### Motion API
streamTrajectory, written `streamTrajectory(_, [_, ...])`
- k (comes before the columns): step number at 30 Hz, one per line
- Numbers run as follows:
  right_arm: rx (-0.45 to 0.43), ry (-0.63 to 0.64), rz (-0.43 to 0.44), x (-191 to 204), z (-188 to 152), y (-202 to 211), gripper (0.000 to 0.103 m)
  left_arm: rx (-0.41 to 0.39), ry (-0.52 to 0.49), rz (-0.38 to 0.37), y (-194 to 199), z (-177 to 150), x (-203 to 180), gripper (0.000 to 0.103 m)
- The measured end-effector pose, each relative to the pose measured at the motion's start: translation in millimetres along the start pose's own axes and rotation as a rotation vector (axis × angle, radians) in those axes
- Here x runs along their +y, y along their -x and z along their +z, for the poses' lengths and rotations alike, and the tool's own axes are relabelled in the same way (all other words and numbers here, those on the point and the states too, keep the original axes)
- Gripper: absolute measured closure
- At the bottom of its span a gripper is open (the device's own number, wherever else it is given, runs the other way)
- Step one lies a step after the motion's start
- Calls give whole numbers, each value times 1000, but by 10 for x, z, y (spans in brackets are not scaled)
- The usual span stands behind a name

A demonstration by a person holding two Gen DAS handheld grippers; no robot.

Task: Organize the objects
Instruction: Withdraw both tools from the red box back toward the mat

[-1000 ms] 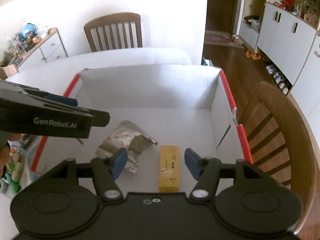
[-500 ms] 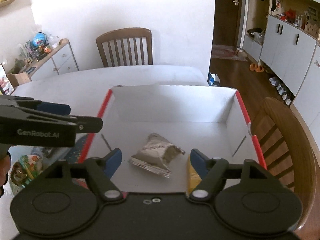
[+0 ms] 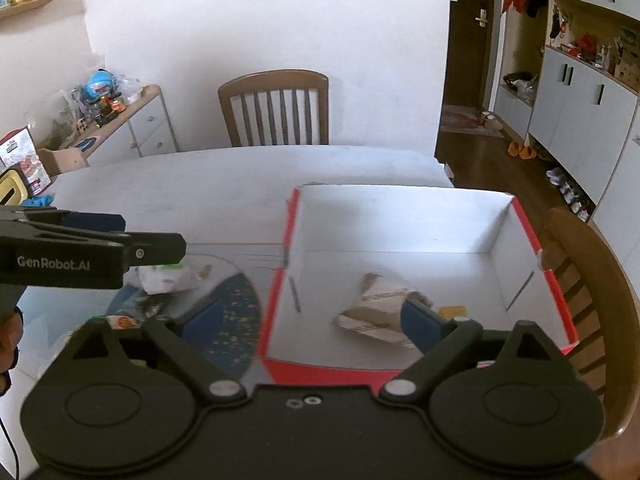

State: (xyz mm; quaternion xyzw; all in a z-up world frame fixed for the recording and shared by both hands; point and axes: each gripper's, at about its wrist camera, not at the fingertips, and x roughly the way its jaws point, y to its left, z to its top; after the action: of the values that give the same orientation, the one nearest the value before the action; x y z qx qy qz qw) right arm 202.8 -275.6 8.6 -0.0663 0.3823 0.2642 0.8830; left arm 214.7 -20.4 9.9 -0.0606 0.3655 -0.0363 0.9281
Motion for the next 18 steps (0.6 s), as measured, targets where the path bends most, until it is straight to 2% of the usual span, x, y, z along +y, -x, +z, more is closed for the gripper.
streamTrajectory(4, [-1, -5, 9, 184, -12, 15, 7, -1, 23, -1, 130, -89, 232, 15])
streamTrajectory(6, [-2, -6, 12, 275, -28, 13, 7, -3, 32, -1, 188, -130, 343, 7])
streamTrajectory(8, [-2, -8, 13, 364, -45, 7, 7, -8, 37, -6, 247, -168, 445, 4])
streamTrajectory(18, [2, -19, 27, 758, -161, -54, 7, -56, 49, 28, 466, -379, 1006, 0])
